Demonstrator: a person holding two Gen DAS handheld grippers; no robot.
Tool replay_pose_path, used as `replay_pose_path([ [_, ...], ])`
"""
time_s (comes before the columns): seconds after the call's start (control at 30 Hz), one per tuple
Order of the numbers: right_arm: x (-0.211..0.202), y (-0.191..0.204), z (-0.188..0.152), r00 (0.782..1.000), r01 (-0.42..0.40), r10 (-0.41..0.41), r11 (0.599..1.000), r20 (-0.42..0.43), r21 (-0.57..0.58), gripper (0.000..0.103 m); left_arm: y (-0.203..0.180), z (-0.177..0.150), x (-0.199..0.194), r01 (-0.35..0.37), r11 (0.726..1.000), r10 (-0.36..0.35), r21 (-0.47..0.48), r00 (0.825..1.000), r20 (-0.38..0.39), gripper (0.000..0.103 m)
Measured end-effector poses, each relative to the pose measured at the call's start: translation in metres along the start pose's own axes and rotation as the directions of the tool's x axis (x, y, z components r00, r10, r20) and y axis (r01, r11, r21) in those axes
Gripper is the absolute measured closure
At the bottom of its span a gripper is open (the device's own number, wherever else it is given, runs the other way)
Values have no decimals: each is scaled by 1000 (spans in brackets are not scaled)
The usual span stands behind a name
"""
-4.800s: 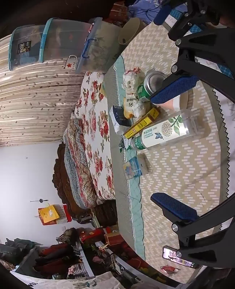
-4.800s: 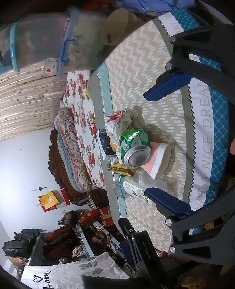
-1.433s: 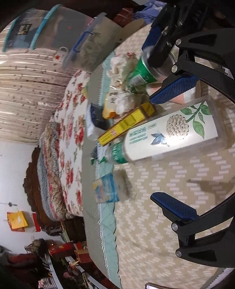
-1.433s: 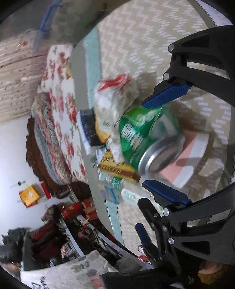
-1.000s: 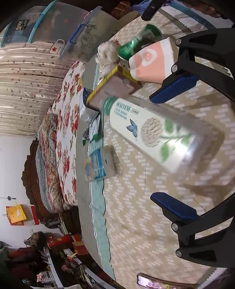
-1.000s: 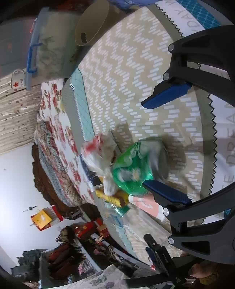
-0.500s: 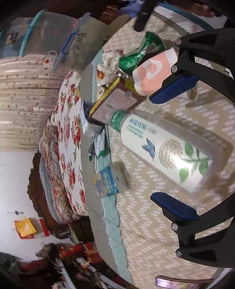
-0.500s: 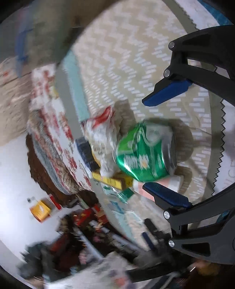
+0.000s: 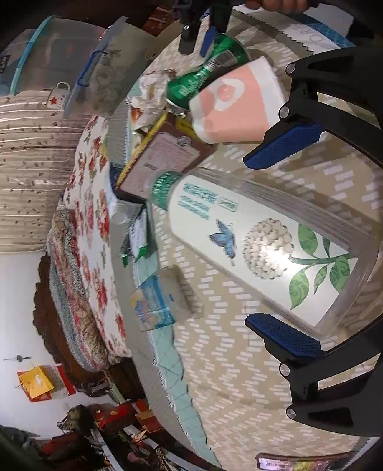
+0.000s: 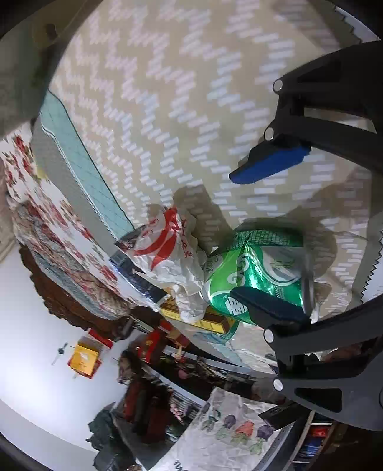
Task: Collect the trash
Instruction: 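Grasp the green can with the right tool while the left tool grasps the clear bottle, then carry the can and bottle to the beige wastebasket and release both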
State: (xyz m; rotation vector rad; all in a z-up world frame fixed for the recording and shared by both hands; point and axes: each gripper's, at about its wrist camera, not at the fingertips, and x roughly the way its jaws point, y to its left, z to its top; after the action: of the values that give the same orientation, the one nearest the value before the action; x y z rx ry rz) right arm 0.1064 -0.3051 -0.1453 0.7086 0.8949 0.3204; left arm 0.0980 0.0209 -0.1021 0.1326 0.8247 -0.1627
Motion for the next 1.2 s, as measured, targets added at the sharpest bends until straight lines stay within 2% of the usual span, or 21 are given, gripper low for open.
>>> replay_pose_path([
  [0.07,9,-3,3,1000,-12,12,1000,-24,4,36,0,-3,3,5,1000,-5,7,1000,-16,14],
  [0.1,11,-3,5,999,-20,20,1000,-25,4,36,-1,-4,5,3,1000,-3,11,1000,-25,23],
  [0.33,29,4,8,996,-68,68,998,-64,-2,39,6,-10,3,21,1000,-22,-13,999,-24,32],
  [0.6,39,12,-2,983,-141,141,990,-116,12,49,8,-13,-1,31,999,-32,-26,999,-26,36],
  [0.73,43,11,-8,968,-200,206,978,-142,56,66,8,-14,-1,35,999,-36,-27,999,-26,36],
  [0.9,36,24,-14,965,-219,221,975,-141,35,68,12,-17,0,62,997,-64,-50,997,-37,37],
  [1.07,20,35,-20,966,-231,231,973,-113,12,75,14,-19,-2,72,996,-74,-60,997,-28,39],
  [1.2,4,50,-24,977,-200,195,979,-86,-48,78,16,-20,-6,76,995,-77,-67,997,-14,41],
])
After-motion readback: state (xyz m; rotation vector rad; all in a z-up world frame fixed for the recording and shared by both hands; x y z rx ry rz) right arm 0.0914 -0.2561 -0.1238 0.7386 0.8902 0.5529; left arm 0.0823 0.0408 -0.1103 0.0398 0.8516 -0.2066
